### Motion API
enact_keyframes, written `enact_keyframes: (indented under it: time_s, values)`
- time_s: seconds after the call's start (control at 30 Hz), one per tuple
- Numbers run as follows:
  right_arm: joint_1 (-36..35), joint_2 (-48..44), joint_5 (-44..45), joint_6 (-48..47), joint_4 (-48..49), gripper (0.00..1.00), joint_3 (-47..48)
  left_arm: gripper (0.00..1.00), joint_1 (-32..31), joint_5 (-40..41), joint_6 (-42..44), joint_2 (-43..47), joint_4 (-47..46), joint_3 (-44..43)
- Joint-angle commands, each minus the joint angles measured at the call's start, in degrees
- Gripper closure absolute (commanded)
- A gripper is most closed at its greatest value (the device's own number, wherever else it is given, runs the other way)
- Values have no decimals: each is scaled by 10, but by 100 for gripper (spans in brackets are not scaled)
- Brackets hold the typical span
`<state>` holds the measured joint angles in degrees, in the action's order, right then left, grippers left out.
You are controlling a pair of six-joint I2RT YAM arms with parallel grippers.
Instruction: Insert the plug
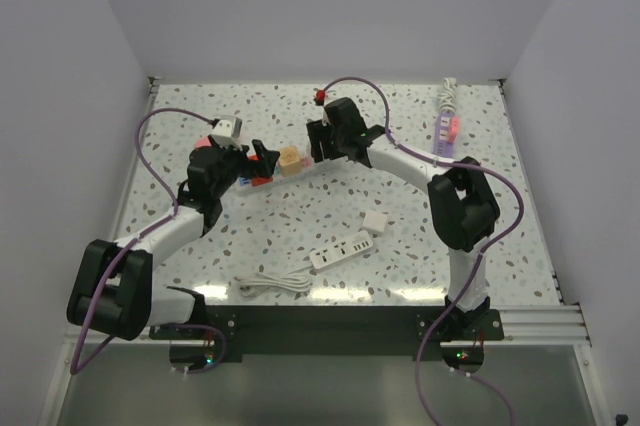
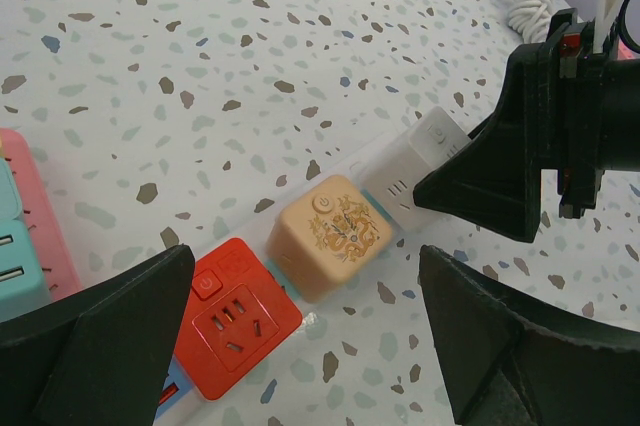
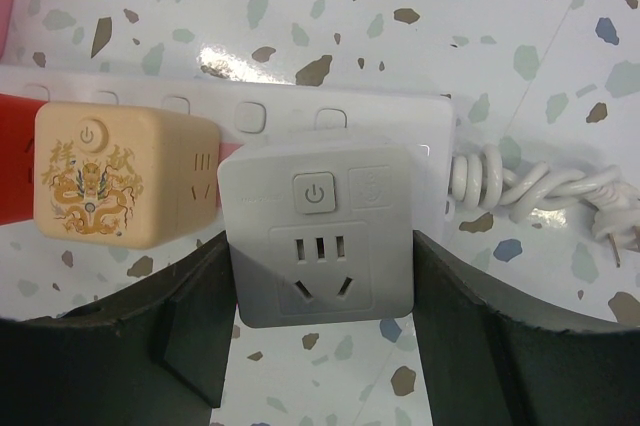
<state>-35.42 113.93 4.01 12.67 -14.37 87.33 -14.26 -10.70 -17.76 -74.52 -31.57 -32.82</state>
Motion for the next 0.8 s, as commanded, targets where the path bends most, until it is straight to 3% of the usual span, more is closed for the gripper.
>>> enact_keyframes:
  time_s: [0.0, 0.6, 0.77]
  values:
    - [-2, -24, 19, 3, -11, 100, 9, 0, 2, -6, 12, 10, -8, -21]
    - [-2, -2, 33, 8, -56, 100, 22, 0, 2, -9, 12, 4, -8, -22]
    - [-2, 27, 54, 3, -83, 100, 64, 0, 2, -9, 12, 7, -7, -23]
